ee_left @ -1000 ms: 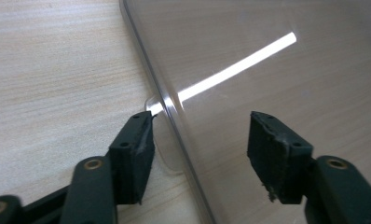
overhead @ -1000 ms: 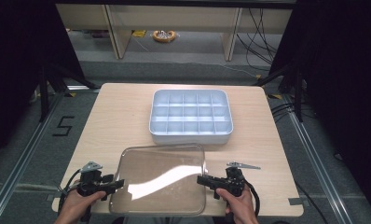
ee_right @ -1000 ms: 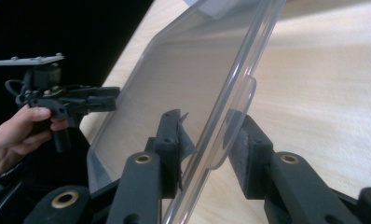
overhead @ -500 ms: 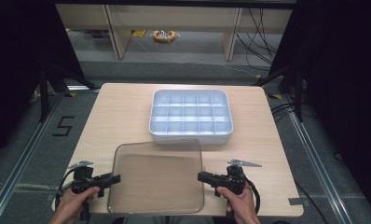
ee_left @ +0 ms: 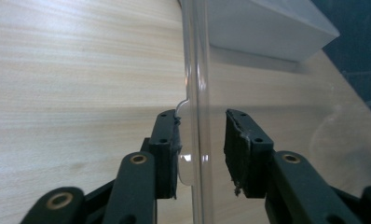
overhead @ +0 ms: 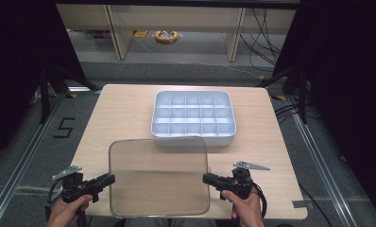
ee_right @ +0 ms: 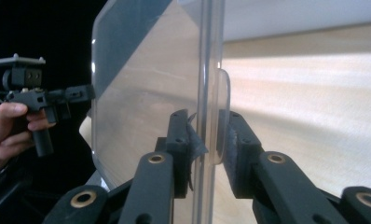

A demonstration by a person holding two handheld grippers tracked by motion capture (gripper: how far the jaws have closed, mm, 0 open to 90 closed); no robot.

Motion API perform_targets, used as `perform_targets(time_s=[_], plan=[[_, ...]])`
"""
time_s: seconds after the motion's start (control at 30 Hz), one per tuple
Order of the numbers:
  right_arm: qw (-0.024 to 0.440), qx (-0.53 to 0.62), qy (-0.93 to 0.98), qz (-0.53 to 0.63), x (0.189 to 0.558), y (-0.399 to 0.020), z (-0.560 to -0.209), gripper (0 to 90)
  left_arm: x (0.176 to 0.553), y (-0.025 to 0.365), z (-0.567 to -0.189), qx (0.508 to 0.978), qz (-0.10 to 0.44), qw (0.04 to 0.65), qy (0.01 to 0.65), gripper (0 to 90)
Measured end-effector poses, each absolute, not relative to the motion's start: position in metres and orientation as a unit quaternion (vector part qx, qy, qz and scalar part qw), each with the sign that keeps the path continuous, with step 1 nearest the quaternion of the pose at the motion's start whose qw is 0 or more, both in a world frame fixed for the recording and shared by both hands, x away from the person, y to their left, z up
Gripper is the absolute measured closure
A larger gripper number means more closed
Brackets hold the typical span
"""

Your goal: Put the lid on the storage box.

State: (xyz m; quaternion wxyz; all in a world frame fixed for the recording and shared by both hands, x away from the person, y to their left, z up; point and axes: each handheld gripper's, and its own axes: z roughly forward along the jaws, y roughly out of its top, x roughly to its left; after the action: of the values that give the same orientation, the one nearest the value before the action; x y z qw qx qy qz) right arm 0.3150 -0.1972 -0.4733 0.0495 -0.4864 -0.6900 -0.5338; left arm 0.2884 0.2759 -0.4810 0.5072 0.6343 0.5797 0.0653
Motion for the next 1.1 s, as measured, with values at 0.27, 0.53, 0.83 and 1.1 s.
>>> perform_targets(time_s=[0.27,0.53,0.83,1.1], plan=[[0.003,-0.476,-0.695,-0.54,0.318,-0.208,-0.448,74.2,0.293,0.262,-0.463,0.645,0.082,0.514,0.56,67.0],[-0.017,-0.483,-0.691,-0.538,0.341,-0.223,-0.427,71.6,0.317,0.245,-0.436,0.658,0.098,0.522,0.534,69.5],[-0.051,-0.497,-0.69,-0.523,0.371,-0.237,-0.401,69.1,0.357,0.221,-0.415,0.671,0.107,0.512,0.526,69.2],[-0.052,-0.519,-0.681,-0.514,0.396,-0.249,-0.384,68.4,0.391,0.205,-0.398,0.669,0.105,0.513,0.527,68.5]])
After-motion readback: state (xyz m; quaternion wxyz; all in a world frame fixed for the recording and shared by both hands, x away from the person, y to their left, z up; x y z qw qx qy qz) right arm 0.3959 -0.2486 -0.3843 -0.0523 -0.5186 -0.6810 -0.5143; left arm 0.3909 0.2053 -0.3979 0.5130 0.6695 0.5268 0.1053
